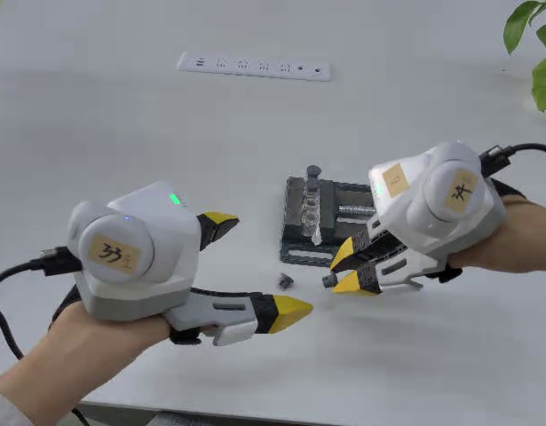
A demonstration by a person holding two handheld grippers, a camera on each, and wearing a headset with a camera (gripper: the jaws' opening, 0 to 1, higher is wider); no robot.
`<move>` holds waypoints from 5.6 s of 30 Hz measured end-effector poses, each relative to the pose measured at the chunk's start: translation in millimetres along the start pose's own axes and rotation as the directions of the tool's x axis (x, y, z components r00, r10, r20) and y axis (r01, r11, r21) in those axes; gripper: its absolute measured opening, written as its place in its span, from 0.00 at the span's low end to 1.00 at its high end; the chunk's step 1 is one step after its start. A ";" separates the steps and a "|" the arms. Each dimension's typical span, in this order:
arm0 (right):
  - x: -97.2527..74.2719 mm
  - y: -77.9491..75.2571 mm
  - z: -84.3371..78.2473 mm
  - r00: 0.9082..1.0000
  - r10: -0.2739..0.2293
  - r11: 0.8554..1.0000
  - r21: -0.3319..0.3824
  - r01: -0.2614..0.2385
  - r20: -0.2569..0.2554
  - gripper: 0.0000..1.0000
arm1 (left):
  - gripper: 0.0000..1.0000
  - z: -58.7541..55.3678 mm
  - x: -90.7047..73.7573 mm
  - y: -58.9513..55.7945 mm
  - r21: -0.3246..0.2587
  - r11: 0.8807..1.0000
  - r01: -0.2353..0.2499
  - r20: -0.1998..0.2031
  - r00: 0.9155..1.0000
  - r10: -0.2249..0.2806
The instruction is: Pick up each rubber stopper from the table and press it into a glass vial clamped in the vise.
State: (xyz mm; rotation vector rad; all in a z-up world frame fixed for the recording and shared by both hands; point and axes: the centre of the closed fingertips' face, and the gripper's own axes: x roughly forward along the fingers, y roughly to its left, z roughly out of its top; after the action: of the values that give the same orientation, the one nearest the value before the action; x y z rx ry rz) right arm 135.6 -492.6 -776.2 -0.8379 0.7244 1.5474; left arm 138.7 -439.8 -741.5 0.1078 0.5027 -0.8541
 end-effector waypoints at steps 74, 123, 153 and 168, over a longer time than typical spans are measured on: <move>-38.7 18.7 28.6 0.971 0.099 0.965 -0.218 -0.147 -0.216 0.07 | 0.04 27.0 28.9 -53.3 0.178 0.952 0.248 -0.067 0.969 -0.239; -53.2 14.6 48.2 0.991 0.107 0.978 -0.169 -0.119 -0.076 0.06 | 0.04 44.3 19.2 -47.7 0.060 0.970 0.235 0.131 0.962 -0.241; -54.7 8.0 43.5 0.989 0.115 0.980 -0.152 -0.129 -0.097 0.06 | 0.24 41.8 20.3 -36.4 0.066 0.981 0.185 0.124 0.974 -0.192; -52.9 -11.3 38.9 0.987 0.105 0.978 -0.167 -0.125 -0.125 0.06 | 0.53 29.7 20.3 -15.0 0.039 0.992 0.118 0.103 0.987 -0.122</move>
State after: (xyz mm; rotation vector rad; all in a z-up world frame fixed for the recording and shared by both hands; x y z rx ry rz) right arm 146.0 -487.8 -710.5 -1.0374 0.7396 1.6949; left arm 150.1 -472.4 -723.2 0.0632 0.3994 -0.9809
